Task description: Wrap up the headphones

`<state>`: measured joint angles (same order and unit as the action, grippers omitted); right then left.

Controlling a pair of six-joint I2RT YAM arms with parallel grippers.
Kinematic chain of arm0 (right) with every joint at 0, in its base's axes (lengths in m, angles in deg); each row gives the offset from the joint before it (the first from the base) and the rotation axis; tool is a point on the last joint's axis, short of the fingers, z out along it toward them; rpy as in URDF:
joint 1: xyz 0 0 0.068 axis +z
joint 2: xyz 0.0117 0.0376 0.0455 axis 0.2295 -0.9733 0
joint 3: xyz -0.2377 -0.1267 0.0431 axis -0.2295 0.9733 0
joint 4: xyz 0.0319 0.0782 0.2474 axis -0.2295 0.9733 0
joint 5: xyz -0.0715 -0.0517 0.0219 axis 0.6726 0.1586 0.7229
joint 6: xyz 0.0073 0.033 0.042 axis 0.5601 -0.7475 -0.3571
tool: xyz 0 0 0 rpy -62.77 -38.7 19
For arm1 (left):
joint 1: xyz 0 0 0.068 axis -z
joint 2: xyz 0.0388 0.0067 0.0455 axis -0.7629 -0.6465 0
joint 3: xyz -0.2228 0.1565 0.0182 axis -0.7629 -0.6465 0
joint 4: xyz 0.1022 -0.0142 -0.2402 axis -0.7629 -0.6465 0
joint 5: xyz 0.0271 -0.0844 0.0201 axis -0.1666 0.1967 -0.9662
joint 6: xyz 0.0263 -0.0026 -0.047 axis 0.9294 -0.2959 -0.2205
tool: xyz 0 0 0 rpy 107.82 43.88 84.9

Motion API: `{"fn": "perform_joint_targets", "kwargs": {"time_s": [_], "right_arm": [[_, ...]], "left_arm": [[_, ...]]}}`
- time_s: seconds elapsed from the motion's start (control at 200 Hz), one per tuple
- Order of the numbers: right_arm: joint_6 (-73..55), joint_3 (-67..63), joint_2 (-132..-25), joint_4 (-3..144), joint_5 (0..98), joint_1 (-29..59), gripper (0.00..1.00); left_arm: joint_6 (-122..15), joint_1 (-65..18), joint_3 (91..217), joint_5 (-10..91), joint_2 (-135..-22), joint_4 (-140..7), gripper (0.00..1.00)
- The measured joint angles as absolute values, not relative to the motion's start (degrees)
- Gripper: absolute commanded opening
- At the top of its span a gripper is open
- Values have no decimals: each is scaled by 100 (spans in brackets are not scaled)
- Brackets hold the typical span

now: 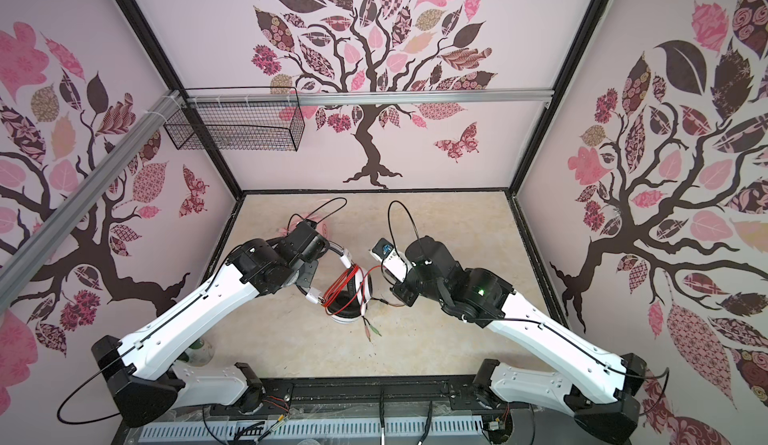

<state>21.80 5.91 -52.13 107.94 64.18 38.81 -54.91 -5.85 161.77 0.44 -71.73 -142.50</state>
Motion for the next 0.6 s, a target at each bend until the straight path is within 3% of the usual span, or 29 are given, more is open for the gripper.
{"fn": "perform_joint_targets", "kwargs": {"time_s": [0.37,0.6], "right_arm": [[1962,591,-5554,10204,5994,3002,0],[1774,714,-5718,9806,5852,2958,0]], "left_arm": [[-5504,-394,16004,348,-6957,-14278,0],[-5552,-394,16004,451,-6764,-14317,0]]}}
